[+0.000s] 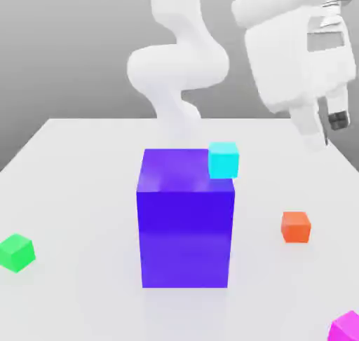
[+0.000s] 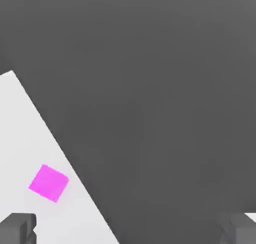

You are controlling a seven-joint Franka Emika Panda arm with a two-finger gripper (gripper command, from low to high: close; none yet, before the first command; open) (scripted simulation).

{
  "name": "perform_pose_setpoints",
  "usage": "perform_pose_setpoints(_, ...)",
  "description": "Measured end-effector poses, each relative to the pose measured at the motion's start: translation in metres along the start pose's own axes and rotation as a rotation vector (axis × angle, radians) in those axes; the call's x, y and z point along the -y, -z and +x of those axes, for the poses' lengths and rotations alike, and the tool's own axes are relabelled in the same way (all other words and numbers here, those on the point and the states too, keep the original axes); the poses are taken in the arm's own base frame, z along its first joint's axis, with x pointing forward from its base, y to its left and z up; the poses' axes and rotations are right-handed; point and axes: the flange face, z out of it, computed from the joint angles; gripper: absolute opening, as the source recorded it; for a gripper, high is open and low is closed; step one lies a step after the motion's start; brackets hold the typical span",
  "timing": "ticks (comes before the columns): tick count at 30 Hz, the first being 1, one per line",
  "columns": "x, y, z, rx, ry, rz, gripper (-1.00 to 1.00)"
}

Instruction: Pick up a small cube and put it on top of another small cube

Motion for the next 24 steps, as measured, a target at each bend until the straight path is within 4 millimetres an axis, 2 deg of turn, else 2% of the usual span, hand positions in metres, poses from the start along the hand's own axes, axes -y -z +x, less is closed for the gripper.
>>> perform_pose_setpoints(5, 0.023, -0.074, -0.004, 0.100, 0.223, 0.010, 0.00)
perform_pose_setpoints(10, 0.040, -0.143, -0.016, 0.194, 0.441, 0.009, 0.00)
perform_pose_setpoints(19, 0.071, -0.252, -0.055, 0.358, 0.868, -0.009, 0.00)
perform_pose_setpoints(23, 0.069, -0.306, -0.075, 0.383, 0.939, -0.015, 0.00)
perform_pose_setpoints(24, 0.066, -0.320, -0.080, 0.384, 0.940, -0.014, -1.00)
